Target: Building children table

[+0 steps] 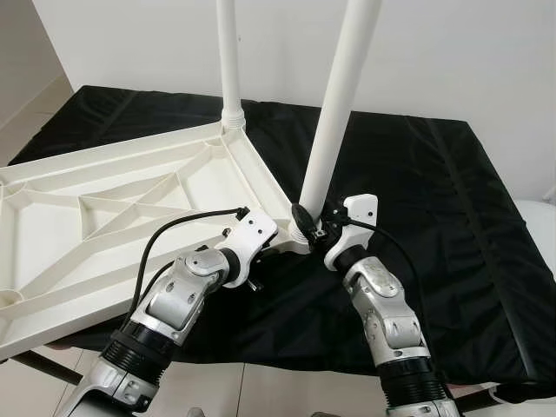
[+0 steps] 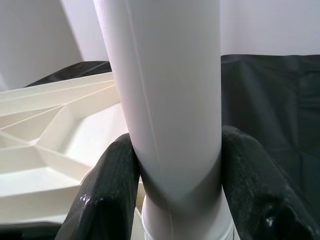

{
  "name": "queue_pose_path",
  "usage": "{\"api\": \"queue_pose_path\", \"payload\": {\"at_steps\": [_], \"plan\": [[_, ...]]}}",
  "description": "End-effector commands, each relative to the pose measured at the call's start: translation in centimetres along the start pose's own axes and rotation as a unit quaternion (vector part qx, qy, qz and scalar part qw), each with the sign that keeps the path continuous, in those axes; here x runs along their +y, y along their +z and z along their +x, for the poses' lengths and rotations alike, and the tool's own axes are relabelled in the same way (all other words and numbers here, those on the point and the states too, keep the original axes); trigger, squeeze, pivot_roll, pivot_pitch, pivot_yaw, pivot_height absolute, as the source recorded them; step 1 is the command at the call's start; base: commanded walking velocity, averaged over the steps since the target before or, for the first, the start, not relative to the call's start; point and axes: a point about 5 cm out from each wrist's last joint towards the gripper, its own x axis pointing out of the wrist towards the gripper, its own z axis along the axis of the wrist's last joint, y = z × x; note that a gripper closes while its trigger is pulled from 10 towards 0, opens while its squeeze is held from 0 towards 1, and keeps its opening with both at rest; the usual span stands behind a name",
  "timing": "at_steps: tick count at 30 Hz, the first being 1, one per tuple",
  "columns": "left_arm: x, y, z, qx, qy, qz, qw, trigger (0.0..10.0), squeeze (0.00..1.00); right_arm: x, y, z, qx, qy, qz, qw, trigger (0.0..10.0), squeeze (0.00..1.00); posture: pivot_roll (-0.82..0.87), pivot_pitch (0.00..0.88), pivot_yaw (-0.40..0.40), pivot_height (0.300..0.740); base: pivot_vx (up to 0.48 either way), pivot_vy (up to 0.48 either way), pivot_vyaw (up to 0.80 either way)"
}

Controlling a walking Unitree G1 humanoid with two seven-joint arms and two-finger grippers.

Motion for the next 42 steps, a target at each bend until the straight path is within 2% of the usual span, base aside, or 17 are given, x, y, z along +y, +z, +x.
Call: {"api": "queue_pose_path", "payload": {"at_steps": [1, 4, 8, 14, 15, 16, 17, 18, 19, 20, 30, 37, 40, 41, 42], "plan": [[-1.7, 0.5, 0.5, -0.012, -0.053, 0.004, 0.999, 10.0, 0.00, 1.1, -1.1, 0.4, 0.032, -0.022, 0.006, 0.999, 0.0, 0.00, 0.00, 0.026, -0.017, 0.740, 0.000, 0.000, 0.00], [-1.8, 0.5, 0.5, -0.012, -0.053, 0.004, 0.999, 10.0, 0.00, 1.4, -1.2, 0.5, 0.032, -0.042, -0.001, 0.999, 0.0, 0.00, 0.00, 0.026, -0.017, 0.740, 0.000, 0.000, 0.00], [-1.7, 0.5, 0.5, -0.012, -0.053, 0.004, 0.999, 10.0, 0.00, 2.3, -1.4, 0.5, 0.042, -0.063, 0.015, 0.997, 0.0, 0.00, 0.00, 0.026, -0.019, 0.740, 0.000, 0.000, 0.00], [-1.7, 0.4, 0.4, -0.011, -0.052, 0.004, 0.999, 10.0, 0.00, 2.0, -1.4, 0.4, 0.044, -0.078, 0.005, 0.996, 0.0, 0.00, 0.00, 0.022, -0.019, 0.740, 0.000, 0.000, 0.00], [-1.7, 0.4, 0.5, -0.011, -0.052, 0.004, 0.999, 10.0, 0.00, 1.8, -1.4, 0.4, 0.046, -0.084, 0.005, 0.995, 0.5, 0.00, 0.00, 0.020, -0.020, 0.740, 0.000, 0.000, 0.00], [-1.7, 0.5, 0.5, -0.012, -0.052, 0.004, 0.999, 10.0, 0.00, 1.8, -1.5, 0.4, 0.048, -0.090, 0.004, 0.995, 4.1, 0.00, 0.00, 0.019, -0.020, 0.740, 0.000, 0.000, 0.00], [-1.7, 0.5, 0.5, -0.012, -0.052, 0.004, 0.999, 10.0, 0.00, 1.6, -1.5, 0.5, 0.051, -0.095, 0.001, 0.994, 5.0, 0.00, 0.00, 0.019, -0.020, 0.740, 0.000, 0.000, 0.00], [-1.7, 0.5, 0.5, -0.012, -0.052, 0.004, 0.999, 10.0, 0.00, 1.6, -1.5, 0.5, 0.052, -0.098, 0.000, 0.994, 10.0, 0.00, 0.00, 0.018, -0.020, 0.740, 0.000, 0.000, 0.00], [-1.7, 0.5, 0.5, -0.012, -0.052, 0.004, 0.999, 10.0, 0.00, 1.6, -1.5, 0.5, 0.052, -0.098, 0.000, 0.994, 10.0, 0.00, 0.00, 0.018, -0.020, 0.740, 0.000, 0.000, 0.00], [-1.7, 0.5, 0.5, -0.012, -0.053, 0.004, 0.999, 10.0, 0.00, 1.3, -1.5, 0.5, 0.051, -0.101, 0.003, 0.994, 10.0, 1.00, 0.00, 0.012, -0.019, 0.740, 0.000, 0.000, 0.00], [-1.8, 0.5, 0.6, -0.012, -0.054, 0.006, 0.998, 10.0, 0.00, -0.2, -1.6, 0.4, 0.053, -0.093, 0.001, 0.994, 10.0, 1.00, 0.00, 0.005, -0.019, 0.740, 0.000, 0.000, 0.00], [-1.9, 0.5, 0.6, -0.012, -0.056, 0.008, 0.998, 10.0, 0.00, -1.4, -1.6, 0.4, 0.056, -0.039, -0.006, 0.998, 10.0, 1.00, 0.00, 0.000, -0.019, 0.740, 0.000, 0.000, 0.00], [-1.9, 0.5, 0.6, -0.012, -0.056, 0.008, 0.998, 10.0, 0.00, -3.0, -1.2, 0.2, 0.053, 0.021, -0.018, 0.998, 10.0, 1.00, 0.00, 0.000, -0.020, 0.740, 0.000, 0.000, 0.00], [-1.9, 0.5, 0.6, -0.012, -0.056, 0.008, 0.998, 10.0, 0.00, -3.0, -1.2, 0.2, 0.053, 0.021, -0.018, 0.998, 10.0, 1.00, 0.00, 0.000, -0.020, 0.740, 0.000, 0.000, 0.00], [-1.9, 0.5, 0.6, -0.012, -0.057, 0.009, 0.998, 10.0, 0.00, -4.0, -1.0, -0.1, 0.052, 0.046, -0.024, 0.997, 10.0, 1.00, 0.00, 0.000, -0.019, 0.740, 0.000, 0.000, 0.00]]}}
